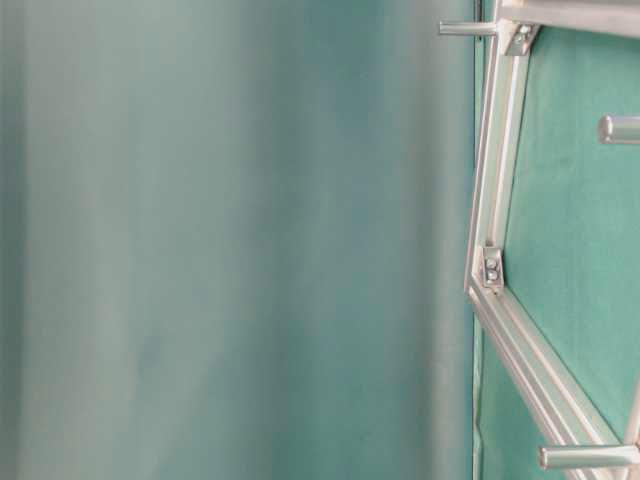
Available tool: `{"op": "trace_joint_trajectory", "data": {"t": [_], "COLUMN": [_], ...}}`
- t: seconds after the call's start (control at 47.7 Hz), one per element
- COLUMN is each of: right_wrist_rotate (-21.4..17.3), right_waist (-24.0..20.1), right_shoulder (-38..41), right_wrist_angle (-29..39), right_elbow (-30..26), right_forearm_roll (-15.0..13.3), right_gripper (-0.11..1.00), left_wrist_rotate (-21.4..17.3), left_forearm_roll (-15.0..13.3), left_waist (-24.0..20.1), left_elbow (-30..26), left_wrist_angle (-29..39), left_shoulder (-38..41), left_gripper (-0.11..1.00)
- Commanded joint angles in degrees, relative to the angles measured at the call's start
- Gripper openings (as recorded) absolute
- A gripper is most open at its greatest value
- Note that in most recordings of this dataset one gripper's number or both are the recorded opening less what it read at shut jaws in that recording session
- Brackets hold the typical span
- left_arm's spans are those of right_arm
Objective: Find the location of the shaft and insert the gear.
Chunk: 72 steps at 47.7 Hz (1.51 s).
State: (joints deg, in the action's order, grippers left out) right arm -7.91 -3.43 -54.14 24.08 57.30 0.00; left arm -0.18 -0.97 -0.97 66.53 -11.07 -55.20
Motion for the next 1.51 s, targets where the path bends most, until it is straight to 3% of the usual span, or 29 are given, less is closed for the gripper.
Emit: {"op": "trace_joint_trajectory", "data": {"t": [0.0, 0.189, 0.356, 0.649, 1.006, 1.299, 1.488], "right_wrist_rotate": [-0.26, -2.46, -2.9, -6.77, -7.03, -7.12, -10.37], "right_waist": [-0.35, -0.62, -2.2, -4.39, -4.66, -4.66, -4.83], "right_shoulder": [0.44, 0.53, 1.76, 11.25, 24.43, 30.23, 32.52], "right_wrist_angle": [2.29, 9.05, 11.07, 13.36, 13.71, 12.83, 9.4], "right_elbow": [-1.85, -2.99, -2.81, -2.2, -2.99, -2.81, -1.32], "right_forearm_roll": [0.26, 0.44, 0.44, 0.88, 0.26, 0.09, -0.09], "right_gripper": [0.91, 0.93, 0.93, 0.93, 0.93, 0.93, 0.93], "left_wrist_rotate": [-0.18, -0.18, -0.18, -0.09, 0.0, 0.0, 0.0], "left_forearm_roll": [-0.09, 0.0, 0.0, -0.09, -0.09, -0.09, -0.09], "left_waist": [-0.97, -2.46, -3.08, -3.08, -2.99, -3.08, -2.99], "left_elbow": [-1.49, -1.49, -1.49, -1.58, -1.49, -1.41, -1.41], "left_wrist_angle": [-0.35, -0.53, -0.88, -1.14, -1.23, -1.14, -0.97], "left_shoulder": [0.79, 1.41, 1.76, 1.76, 1.76, 1.76, 1.76], "left_gripper": [0.0, 0.0, 0.0, 0.0, 0.0, 0.0, 0.0]}}
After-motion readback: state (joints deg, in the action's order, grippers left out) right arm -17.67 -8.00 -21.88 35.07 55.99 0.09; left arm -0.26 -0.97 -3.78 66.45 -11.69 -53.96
